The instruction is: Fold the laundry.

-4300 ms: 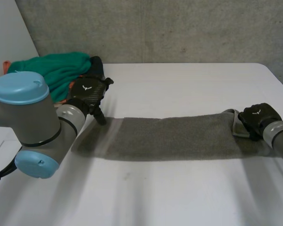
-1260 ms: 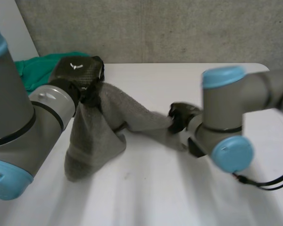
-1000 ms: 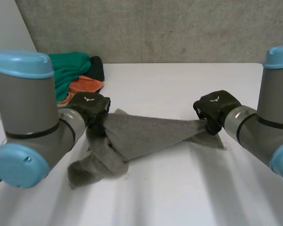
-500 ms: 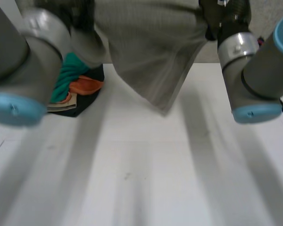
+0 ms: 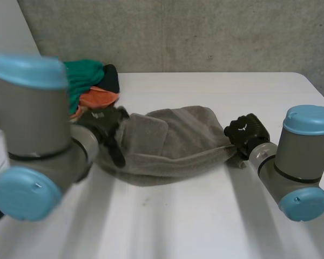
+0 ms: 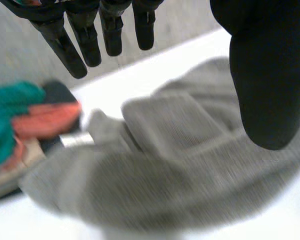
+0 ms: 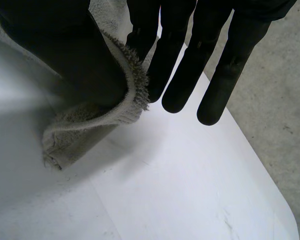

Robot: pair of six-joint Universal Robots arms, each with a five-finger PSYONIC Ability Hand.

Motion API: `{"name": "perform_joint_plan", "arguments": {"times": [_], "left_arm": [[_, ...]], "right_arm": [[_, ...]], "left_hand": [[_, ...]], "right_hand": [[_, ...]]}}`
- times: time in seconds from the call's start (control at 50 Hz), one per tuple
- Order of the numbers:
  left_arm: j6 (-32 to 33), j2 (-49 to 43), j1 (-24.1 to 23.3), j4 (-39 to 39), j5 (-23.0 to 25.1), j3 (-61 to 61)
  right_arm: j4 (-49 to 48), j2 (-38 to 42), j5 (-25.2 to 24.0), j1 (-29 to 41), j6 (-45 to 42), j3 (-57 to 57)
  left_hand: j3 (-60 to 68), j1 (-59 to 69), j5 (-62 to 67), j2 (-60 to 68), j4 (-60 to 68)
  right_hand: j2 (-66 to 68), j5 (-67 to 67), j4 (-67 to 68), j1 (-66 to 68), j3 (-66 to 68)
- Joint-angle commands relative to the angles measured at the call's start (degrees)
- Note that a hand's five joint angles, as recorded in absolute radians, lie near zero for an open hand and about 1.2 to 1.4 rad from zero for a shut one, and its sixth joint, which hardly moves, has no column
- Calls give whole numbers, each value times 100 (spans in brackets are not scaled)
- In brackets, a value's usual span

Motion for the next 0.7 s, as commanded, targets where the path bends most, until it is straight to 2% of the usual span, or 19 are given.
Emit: {"name": "perform_joint_plan", "arguments": {"times": [0.02, 0.16, 0.3, 0.38, 0.52, 0.62, 0.66, 0.7], "left_arm": [[949, 272, 884, 264, 804, 357], [2503, -781, 1675, 327, 1208, 1111], [3690, -1871, 1703, -287, 2174, 2026], [4139, -2320, 1729, -613, 2325, 2492], [4430, -2884, 1702, -851, 2536, 2985], [4711, -3148, 1685, -975, 2290, 3179], [4747, -3166, 1693, -975, 2202, 3223], [4712, -3166, 1676, -931, 2140, 3293]], "right_arm": [[17, -114, -24, 96, -13, 132], [165, -114, -103, 132, -31, 132], [552, -131, -279, 123, -13, 53], [641, -131, -270, 105, -5, 53], [685, -114, -279, 61, -5, 62], [693, -105, -279, 9, -5, 53], [694, -96, -279, 0, -5, 35], [694, -79, -270, -27, -5, 0]], "left_hand": [[-97, -64, -111, -107, -62], [961, 994, 947, 950, 995], [1838, 1871, 1824, 1828, 1873], [1940, 1973, 1926, 1929, 1975], [1805, 1838, 1791, 1795, 1840], [2039, 2072, 2025, 2029, 2074], [2659, 2692, 2645, 2649, 2694], [4891, 4924, 4877, 4880, 4926]], "right_hand": [[1273, 1239, 1153, 1580, 1196], [1273, 1239, 1153, 1580, 1196], [1273, 1239, 1153, 1580, 1196], [1273, 1239, 1153, 1580, 1196], [1273, 1239, 1153, 1580, 1196], [1273, 1239, 1153, 1580, 1196], [1273, 1239, 1153, 1580, 1196], [1273, 1239, 1153, 1580, 1196]]}}
